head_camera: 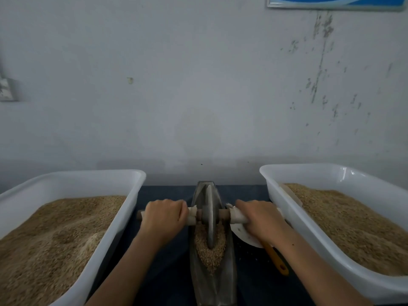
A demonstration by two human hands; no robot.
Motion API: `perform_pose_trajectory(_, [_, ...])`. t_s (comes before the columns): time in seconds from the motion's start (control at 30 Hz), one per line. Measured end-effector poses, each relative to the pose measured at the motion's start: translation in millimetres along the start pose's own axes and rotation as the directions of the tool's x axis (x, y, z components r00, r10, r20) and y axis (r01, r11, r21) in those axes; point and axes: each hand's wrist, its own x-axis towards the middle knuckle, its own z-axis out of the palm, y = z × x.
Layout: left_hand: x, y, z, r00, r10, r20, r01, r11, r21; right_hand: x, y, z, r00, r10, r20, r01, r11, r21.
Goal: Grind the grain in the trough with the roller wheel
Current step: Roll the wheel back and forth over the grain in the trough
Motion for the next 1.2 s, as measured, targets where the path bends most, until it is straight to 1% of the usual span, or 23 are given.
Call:
perform_pose_trajectory(0.07, [0, 6, 3, 1.0, -0.005, -0.002, 0.005, 0.996, -0.089, 0, -4, -1, 1.0, -0.014, -0.002, 0.014, 1.0, -0.008])
perform_pose_trajectory(0.17, [1, 5, 6, 0.999, -0.033, 0.036, 0.036, 0.994, -0.099, 2, -6, -2, 0.999, -0.029, -0.031, 0.027, 0.998, -0.05])
perform_pose_trajectory(0.23, [2, 3, 8, 0.998, -0.026, 0.062, 0.032, 0.995, -0.096, 2, -7, 0, 0.999, -0.026, -0.047, 0.023, 0.998, -0.056])
perform_pose_trajectory(0.37, [2, 4, 13, 0.998, -0.019, 0.057, 0.022, 0.999, -0.047, 5, -9, 1, 0.997, -0.015, -0.076, 0.01, 0.997, -0.072])
perform_pose_trajectory(0.43, [6, 3, 14, 0.999, -0.009, 0.041, 0.008, 1.0, 0.029, 9, -8, 0, 0.998, 0.002, -0.065, -0.006, 0.998, -0.066])
perform_pose_trajectory(0.53, [18, 2, 15, 0.992, 0.061, 0.108, -0.079, 0.981, 0.176, 19, -8, -3, 0.998, 0.02, -0.052, -0.024, 0.997, -0.069])
perform_pose_trajectory(0.6, [27, 1, 16, 0.984, 0.084, 0.158, -0.121, 0.962, 0.246, 25, -8, -5, 0.998, 0.039, -0.04, -0.041, 0.997, -0.063])
perform_pose_trajectory(0.77, [34, -2, 16, 0.978, 0.091, 0.188, -0.138, 0.958, 0.252, 31, -10, -10, 0.998, 0.062, -0.026, -0.064, 0.994, -0.087])
perform_pose_trajectory(0.8, [32, -2, 14, 0.977, 0.099, 0.19, -0.146, 0.956, 0.253, 30, -11, -11, 0.998, 0.063, -0.015, -0.064, 0.994, -0.094])
perform_pose_trajectory(0.87, [27, 1, 8, 0.972, 0.125, 0.198, -0.176, 0.947, 0.268, 26, -10, -15, 0.996, 0.072, 0.055, -0.067, 0.994, -0.085])
perform_pose_trajectory(0.93, [20, 5, 2, 0.966, 0.153, 0.209, -0.208, 0.938, 0.278, 23, -10, -21, 0.98, 0.08, 0.185, -0.071, 0.996, -0.053])
perform_pose_trajectory(1.0, [10, 8, -2, 0.96, 0.179, 0.217, -0.232, 0.939, 0.255, 18, -10, -29, 0.945, 0.073, 0.318, -0.072, 0.997, -0.013])
perform_pose_trajectory(1.03, [5, 8, -4, 0.958, 0.191, 0.215, -0.241, 0.941, 0.238, 14, -11, -32, 0.93, 0.064, 0.363, -0.071, 0.997, 0.006])
perform_pose_trajectory(1.1, [-4, 5, -5, 0.962, 0.188, 0.197, -0.23, 0.95, 0.214, 9, -15, -36, 0.924, 0.043, 0.38, -0.049, 0.999, 0.008])
perform_pose_trajectory(1.2, [-8, 1, -4, 0.957, 0.21, 0.2, -0.247, 0.952, 0.182, 8, -20, -37, 0.942, 0.044, 0.333, -0.034, 0.999, -0.037])
